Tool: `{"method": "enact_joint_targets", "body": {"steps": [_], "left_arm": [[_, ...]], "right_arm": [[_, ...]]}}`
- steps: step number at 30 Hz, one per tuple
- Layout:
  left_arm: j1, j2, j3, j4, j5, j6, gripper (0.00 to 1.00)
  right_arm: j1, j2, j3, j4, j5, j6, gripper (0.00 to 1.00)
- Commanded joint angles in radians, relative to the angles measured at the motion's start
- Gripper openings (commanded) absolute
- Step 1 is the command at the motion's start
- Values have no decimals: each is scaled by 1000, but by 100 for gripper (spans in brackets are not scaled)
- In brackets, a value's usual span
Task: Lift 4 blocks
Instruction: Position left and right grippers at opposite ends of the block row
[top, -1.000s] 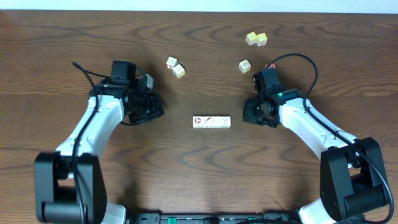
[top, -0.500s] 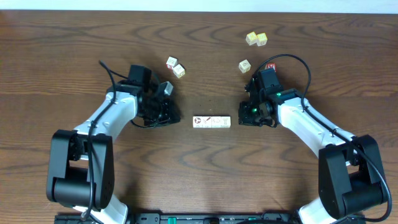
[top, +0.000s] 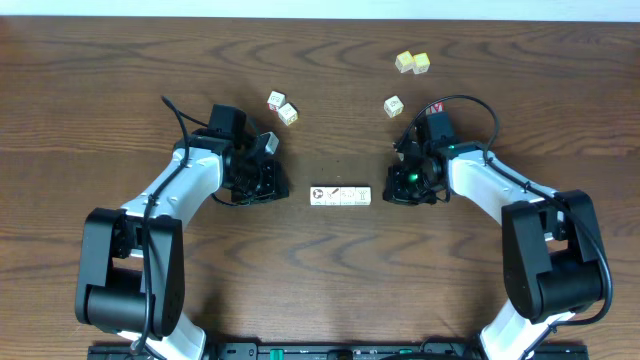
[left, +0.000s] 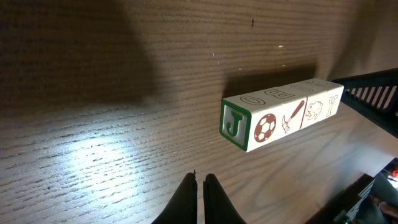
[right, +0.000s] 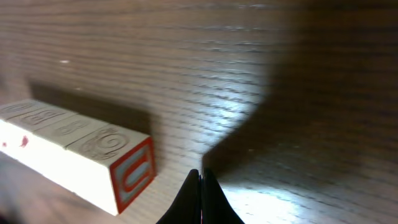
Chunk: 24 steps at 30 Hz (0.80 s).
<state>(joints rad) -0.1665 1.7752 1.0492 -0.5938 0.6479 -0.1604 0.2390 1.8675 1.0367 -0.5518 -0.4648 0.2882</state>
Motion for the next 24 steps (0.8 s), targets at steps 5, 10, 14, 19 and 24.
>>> {"method": "enact_joint_targets", "body": {"steps": [5,10,14,19,24], "left_arm": [[2,11,-13,5,-23,-9,7],[2,11,-13,13,-35,-10,7],[2,11,-13,24,-35,-21,7],[1,11,-13,26,-35,-21,7],[2,11,-13,28,-35,-21,7]], "right_arm": [[-34,10,-6,13,-181,-61,1],[-34,10,-6,7,-212,-50,1],[-33,11,-6,-13,-142,-12,1],[-22,12,-6,-13,-142,-4,1],[7,13,-6,7,-121,43,1]]}}
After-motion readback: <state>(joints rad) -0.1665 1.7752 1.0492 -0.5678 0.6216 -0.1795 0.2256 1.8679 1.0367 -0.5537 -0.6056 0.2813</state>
